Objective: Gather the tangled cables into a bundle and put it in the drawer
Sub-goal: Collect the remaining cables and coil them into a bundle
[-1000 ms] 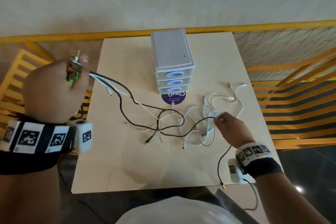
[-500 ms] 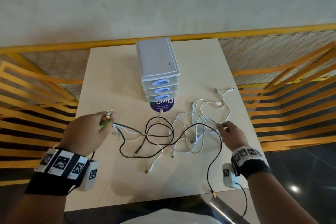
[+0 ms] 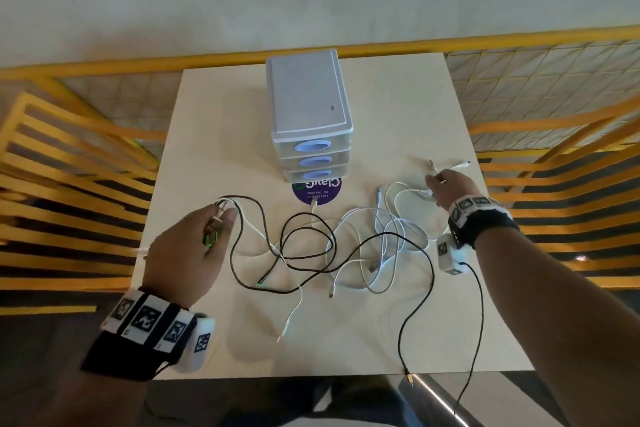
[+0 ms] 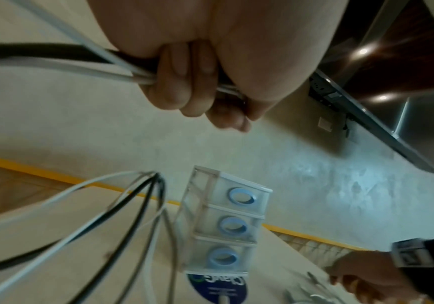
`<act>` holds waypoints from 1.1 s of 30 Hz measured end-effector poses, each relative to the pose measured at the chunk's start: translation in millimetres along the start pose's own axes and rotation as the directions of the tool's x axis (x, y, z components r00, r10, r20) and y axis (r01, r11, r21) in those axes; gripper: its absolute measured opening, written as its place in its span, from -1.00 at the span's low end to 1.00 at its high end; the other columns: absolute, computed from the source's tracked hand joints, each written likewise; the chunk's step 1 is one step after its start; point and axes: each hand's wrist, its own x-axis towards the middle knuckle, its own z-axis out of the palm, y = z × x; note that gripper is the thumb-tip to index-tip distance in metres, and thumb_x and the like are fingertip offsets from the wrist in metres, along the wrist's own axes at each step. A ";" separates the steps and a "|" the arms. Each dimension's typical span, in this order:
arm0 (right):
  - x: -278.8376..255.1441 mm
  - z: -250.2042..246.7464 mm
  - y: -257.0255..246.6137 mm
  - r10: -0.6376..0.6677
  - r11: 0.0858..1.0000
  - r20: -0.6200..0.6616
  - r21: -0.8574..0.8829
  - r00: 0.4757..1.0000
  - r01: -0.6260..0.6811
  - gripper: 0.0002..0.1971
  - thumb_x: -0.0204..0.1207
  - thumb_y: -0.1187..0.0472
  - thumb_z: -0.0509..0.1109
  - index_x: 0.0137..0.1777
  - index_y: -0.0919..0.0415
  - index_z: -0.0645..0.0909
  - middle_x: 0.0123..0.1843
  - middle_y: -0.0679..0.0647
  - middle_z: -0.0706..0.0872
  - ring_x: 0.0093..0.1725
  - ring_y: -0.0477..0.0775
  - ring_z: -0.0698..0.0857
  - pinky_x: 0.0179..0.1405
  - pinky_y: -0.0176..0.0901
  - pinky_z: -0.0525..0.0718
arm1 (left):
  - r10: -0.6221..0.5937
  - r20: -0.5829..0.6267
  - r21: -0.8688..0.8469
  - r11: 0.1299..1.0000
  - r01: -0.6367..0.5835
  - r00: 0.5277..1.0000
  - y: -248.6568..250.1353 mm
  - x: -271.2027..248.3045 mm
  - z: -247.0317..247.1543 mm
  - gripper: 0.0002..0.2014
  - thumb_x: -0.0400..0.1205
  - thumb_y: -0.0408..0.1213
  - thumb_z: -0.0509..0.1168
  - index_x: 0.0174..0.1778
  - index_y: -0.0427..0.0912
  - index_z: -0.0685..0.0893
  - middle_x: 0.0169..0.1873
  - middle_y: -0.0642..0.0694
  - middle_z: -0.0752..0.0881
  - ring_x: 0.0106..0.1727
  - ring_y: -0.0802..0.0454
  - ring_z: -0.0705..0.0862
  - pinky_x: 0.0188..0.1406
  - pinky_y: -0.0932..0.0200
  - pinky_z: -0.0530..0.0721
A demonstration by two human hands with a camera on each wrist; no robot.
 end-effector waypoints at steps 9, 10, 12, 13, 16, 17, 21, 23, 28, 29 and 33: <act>-21.0 62.8 -76.1 -0.254 0.845 0.121 -0.456 0.960 0.281 -0.52 0.57 -0.28 0.35 0.23 0.10 0.69 0.17 0.11 0.78 0.19 0.21 0.75 0.06 -0.02 0.63 | 0.035 0.056 -0.150 0.988 -0.026 0.998 35.0 5.0 11.1 -0.56 0.75 0.24 0.02 -0.41 0.13 0.29 -0.59 0.03 0.44 -0.46 0.11 0.55 -0.48 0.28 0.30; -20.3 66.1 -76.4 -0.229 0.831 0.122 -0.492 0.966 0.259 -0.50 0.56 -0.26 0.37 0.25 0.15 0.67 0.19 0.16 0.78 0.20 0.25 0.76 0.03 -0.01 0.63 | 0.048 0.052 -0.145 0.989 -0.039 0.997 34.8 5.4 10.6 -0.57 0.75 0.23 0.02 -0.41 0.14 0.29 -0.59 0.05 0.44 -0.46 0.12 0.56 -0.48 0.31 0.29; -18.5 68.4 -76.1 -0.175 0.855 0.123 -0.473 0.977 0.212 -0.54 0.59 -0.16 0.38 0.21 0.23 0.68 0.18 0.23 0.79 0.18 0.29 0.76 -0.06 -0.03 0.58 | 0.067 0.043 -0.142 0.988 -0.060 0.997 32.3 4.5 10.4 -0.57 0.76 0.20 0.04 -0.40 0.15 0.27 -0.60 0.07 0.42 -0.44 0.13 0.56 -0.48 0.35 0.26; -17.2 68.4 -74.7 -0.154 0.874 0.118 -0.447 0.981 0.190 -0.58 0.61 -0.10 0.36 0.20 0.26 0.69 0.18 0.25 0.79 0.18 0.30 0.76 -0.09 -0.06 0.54 | 0.074 0.036 -0.142 0.988 -0.068 0.997 30.7 3.8 10.7 -0.58 0.76 0.19 0.05 -0.40 0.16 0.26 -0.61 0.08 0.41 -0.45 0.13 0.55 -0.49 0.36 0.26; -17.3 66.7 -74.4 -0.127 0.908 0.142 -0.382 0.982 0.172 -0.65 0.60 -0.02 0.35 0.14 0.25 0.71 0.15 0.27 0.79 0.14 0.31 0.76 -0.11 -0.09 0.50 | 0.085 0.027 -0.155 0.985 -0.080 0.996 25.4 0.7 12.5 -0.58 0.77 0.17 0.07 -0.40 0.16 0.25 -0.62 0.09 0.37 -0.51 0.13 0.50 -0.49 0.37 0.26; -17.9 65.2 -75.8 -0.133 0.924 0.128 -0.343 0.983 0.170 -0.66 0.59 -0.04 0.34 0.10 0.23 0.72 0.12 0.25 0.80 0.11 0.30 0.76 -0.12 -0.10 0.50 | 0.084 0.029 -0.160 0.984 -0.078 0.996 23.9 -0.4 12.8 -0.58 0.77 0.17 0.07 -0.40 0.15 0.26 -0.62 0.09 0.37 -0.51 0.12 0.49 -0.50 0.35 0.27; -34.6 37.4 -95.1 -0.241 0.961 -0.006 -0.140 0.971 0.237 -0.72 0.66 -0.11 0.29 0.02 0.06 0.69 -0.04 0.05 0.78 -0.08 0.15 0.70 -0.13 -0.15 0.40 | 0.032 0.054 -0.222 0.975 -0.020 0.998 19.6 -1.1 12.3 -0.52 0.75 0.21 0.06 -0.41 0.02 0.36 -0.60 0.03 0.42 -0.45 0.03 0.53 -0.50 0.30 0.30; -49.9 14.4 -109.8 -0.347 0.938 -0.107 -0.028 0.932 0.346 -0.75 0.70 -0.10 0.27 0.02 0.04 0.64 -0.04 -0.02 0.74 -0.09 0.11 0.68 -0.14 -0.15 0.40 | 0.002 0.046 -0.250 0.968 0.010 0.999 18.6 1.2 11.6 -0.53 0.74 0.25 0.05 -0.42 0.06 0.36 -0.55 0.02 0.48 -0.42 0.03 0.54 -0.48 0.33 0.31; -87.1 -36.4 -142.7 -0.460 0.754 -0.295 0.368 0.837 0.544 -0.81 0.80 -0.08 0.15 0.10 0.00 0.48 -0.10 -0.06 0.87 -0.14 -0.06 0.85 -0.01 0.05 0.76 | 0.002 0.035 -0.318 0.948 0.009 0.999 21.2 9.9 6.8 -0.54 0.73 0.28 0.05 -0.39 0.09 0.43 -0.49 0.08 0.58 -0.43 0.09 0.58 -0.42 0.20 0.42; -97.2 -47.8 -149.4 -0.466 0.711 -0.314 0.423 0.827 0.562 -0.83 0.81 -0.04 0.14 0.12 0.01 0.47 -0.10 -0.03 0.87 -0.18 -0.05 0.86 -0.04 0.05 0.77 | 0.009 0.031 -0.331 0.944 0.002 0.999 21.5 11.2 5.5 -0.54 0.73 0.28 0.06 -0.39 0.09 0.43 -0.51 0.07 0.56 -0.43 0.09 0.58 -0.41 0.18 0.43; -130.7 -82.8 -169.3 -0.487 0.566 -0.425 0.512 0.763 0.646 -0.92 0.81 -0.01 0.18 0.07 -0.15 0.48 -0.13 0.08 0.86 -0.21 0.07 0.86 -0.02 0.17 0.81 | 0.036 0.017 -0.370 0.929 -0.027 0.999 26.1 17.3 -1.3 -0.53 0.73 0.28 0.06 -0.41 0.08 0.39 -0.50 0.06 0.54 -0.43 0.08 0.55 -0.41 0.15 0.41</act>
